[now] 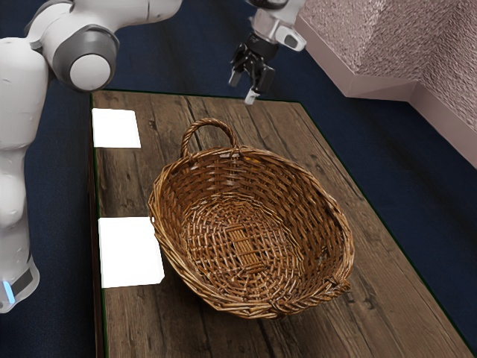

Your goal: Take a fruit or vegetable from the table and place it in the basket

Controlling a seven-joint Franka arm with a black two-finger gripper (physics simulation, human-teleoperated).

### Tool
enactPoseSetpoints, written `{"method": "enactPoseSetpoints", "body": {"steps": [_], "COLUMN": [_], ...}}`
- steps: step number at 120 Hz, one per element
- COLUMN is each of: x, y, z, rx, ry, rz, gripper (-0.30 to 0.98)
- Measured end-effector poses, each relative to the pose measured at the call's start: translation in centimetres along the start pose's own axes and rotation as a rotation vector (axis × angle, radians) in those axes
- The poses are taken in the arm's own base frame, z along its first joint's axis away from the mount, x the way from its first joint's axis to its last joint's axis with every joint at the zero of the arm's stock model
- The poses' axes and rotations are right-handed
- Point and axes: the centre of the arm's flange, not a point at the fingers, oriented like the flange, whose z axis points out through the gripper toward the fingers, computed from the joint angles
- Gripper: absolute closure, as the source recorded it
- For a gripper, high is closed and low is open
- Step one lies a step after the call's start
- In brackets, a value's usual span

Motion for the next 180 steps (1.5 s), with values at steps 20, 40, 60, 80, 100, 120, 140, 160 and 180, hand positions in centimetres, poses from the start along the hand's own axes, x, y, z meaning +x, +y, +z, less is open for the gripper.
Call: {"method": "enactPoseSetpoints", "body": {"steps": [20, 40, 60, 80, 100, 120, 140, 160, 180], "x": [1.9, 6.0, 8.2, 10.9, 11.1, 11.4, 11.4, 11.8, 12.4], "y": [-0.8, 4.2, 7.3, 7.2, 6.7, 5.4, 4.0, 3.0, 2.9], "z": [-1.2, 0.8, 4.9, 10.4, 11.7, 12.4, 15.2, 16.9, 18.5], "rx": [-0.014, -0.014, 0.028, 0.035, 0.056, 0.106, 0.120, 0.121, 0.121], "ry": [0.162, 0.226, 0.222, 0.202, 0.241, 0.268, 0.248, 0.255, 0.261], "rz": [0.014, 0.122, 0.181, 0.186, 0.192, 0.191, 0.183, 0.176, 0.180], "gripper": [0.00, 0.00, 0.00, 0.00, 0.00, 0.00, 0.00, 0.00, 0.00]}}
